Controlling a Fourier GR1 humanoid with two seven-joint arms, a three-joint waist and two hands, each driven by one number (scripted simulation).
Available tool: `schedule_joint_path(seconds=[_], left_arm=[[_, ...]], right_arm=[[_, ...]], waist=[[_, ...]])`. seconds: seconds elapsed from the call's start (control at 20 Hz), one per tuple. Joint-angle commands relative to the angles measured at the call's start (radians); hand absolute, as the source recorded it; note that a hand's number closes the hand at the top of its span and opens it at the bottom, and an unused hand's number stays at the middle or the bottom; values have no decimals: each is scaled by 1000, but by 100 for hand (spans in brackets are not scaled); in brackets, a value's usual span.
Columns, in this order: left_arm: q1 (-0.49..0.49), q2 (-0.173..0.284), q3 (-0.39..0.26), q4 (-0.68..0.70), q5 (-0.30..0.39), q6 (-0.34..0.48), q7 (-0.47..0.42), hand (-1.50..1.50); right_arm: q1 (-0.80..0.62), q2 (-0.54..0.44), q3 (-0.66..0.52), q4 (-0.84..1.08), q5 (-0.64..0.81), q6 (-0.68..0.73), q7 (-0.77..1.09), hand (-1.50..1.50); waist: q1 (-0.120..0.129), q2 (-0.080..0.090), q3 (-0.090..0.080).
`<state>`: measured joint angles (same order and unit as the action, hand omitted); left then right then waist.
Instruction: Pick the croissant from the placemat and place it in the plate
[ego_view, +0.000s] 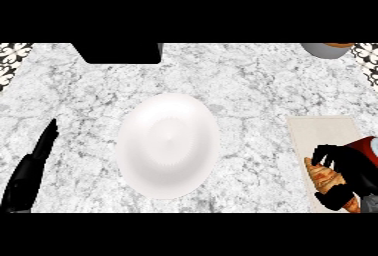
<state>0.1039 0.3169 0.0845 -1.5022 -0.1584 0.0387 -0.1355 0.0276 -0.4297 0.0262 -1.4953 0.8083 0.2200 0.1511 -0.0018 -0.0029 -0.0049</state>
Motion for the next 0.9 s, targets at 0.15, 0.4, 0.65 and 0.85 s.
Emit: schedule_joint_path(seconds=[0.15, 0.4, 0.65, 0.85], left_arm=[[22, 21, 17, -47, 12, -35, 27, 0], [7, -18, 2, -11, -24, 5, 5, 0], [-2, 18, 52, -1, 17, -30, 10, 0], [-7, -18, 11, 5, -28, -4, -9, 0]], right_arm=[[-2, 65, -35, -156, 113, -167, 154, 150], [22, 63, -41, -348, 159, -214, 169, 150], [18, 78, -1, -595, 129, -210, 136, 150], [-21, 97, 53, -737, 41, -106, 149, 150]], waist=[[-2, -1, 5], [-4, -1, 4], [-7, -4, 4], [-4, -1, 4]])
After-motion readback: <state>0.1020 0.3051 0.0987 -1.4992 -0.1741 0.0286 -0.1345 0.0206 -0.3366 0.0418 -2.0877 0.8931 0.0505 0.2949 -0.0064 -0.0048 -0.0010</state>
